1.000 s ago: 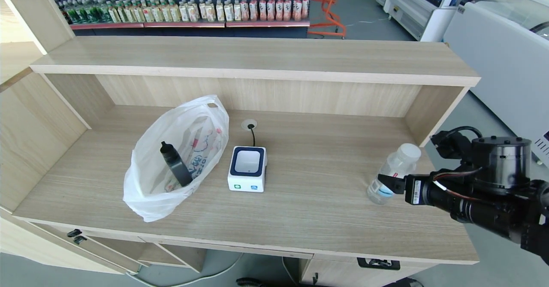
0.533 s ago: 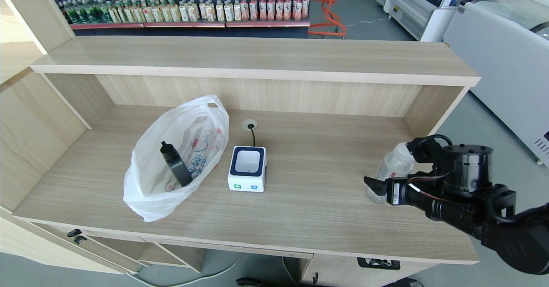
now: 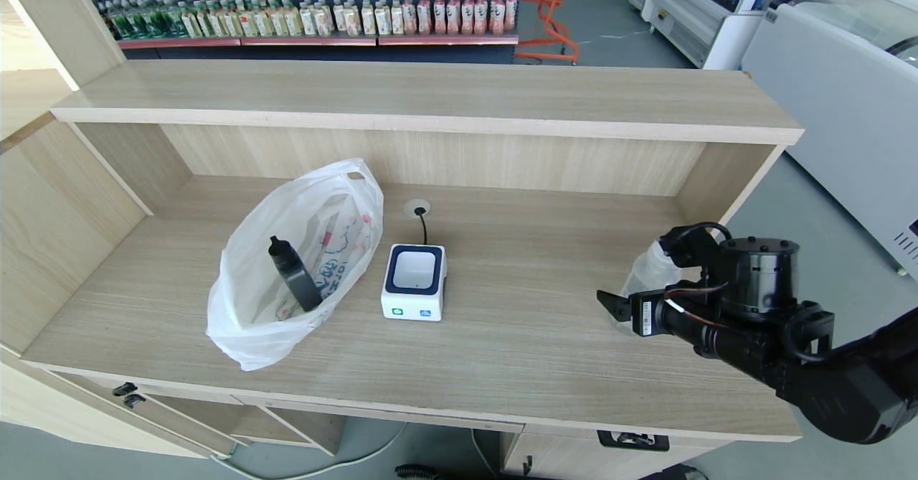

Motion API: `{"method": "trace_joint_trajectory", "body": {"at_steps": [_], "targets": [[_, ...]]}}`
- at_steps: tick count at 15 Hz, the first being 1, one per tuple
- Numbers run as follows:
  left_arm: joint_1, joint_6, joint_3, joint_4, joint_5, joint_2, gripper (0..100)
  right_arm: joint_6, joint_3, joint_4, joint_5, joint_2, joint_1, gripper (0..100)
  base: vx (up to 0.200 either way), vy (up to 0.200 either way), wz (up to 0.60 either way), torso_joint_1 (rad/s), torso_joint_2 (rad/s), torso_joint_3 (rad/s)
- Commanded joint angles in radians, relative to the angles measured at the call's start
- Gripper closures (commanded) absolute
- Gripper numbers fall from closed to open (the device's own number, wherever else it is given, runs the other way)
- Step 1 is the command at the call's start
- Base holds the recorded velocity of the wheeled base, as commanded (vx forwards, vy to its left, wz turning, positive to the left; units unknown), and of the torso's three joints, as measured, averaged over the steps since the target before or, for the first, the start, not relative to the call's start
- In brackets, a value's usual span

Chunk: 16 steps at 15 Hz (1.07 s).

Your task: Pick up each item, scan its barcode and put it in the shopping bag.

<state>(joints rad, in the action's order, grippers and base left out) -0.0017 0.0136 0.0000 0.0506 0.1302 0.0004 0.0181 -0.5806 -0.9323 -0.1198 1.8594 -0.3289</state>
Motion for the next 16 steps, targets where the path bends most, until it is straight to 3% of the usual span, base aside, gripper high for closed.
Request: {"method": "trace_joint_trajectory", "body": {"at_steps": [1,12,13,16], "targets": [[0.000,0.000,0.000,0.000,0.000,0.001,0,-0.003,-0.018,0.000,0.000,0.003,0.001,0,0.000,0.000,0.00,0.000,0.00,0.000],[0.000,0.000,0.000,0.000,0.000,0.001,0,-0.096,-0.036,-0.088,0.005,0.084,0.010,0,0.000,0.000,0.00,0.000,0.00,0.000],[0.000,0.000,0.000,0.000,0.000,0.001,0,-0.098,-0.045,-0.111,0.005,0.106,0.010,100,0.000,0.000,0.00,0.000,0.00,0.000],[0.000,0.000,0.000,0.000,0.000,0.001,0,-0.102,-0.084,-0.134,0.005,0.136,0.011,100,0.000,0.000,0.00,0.000,0.00,0.000]]}}
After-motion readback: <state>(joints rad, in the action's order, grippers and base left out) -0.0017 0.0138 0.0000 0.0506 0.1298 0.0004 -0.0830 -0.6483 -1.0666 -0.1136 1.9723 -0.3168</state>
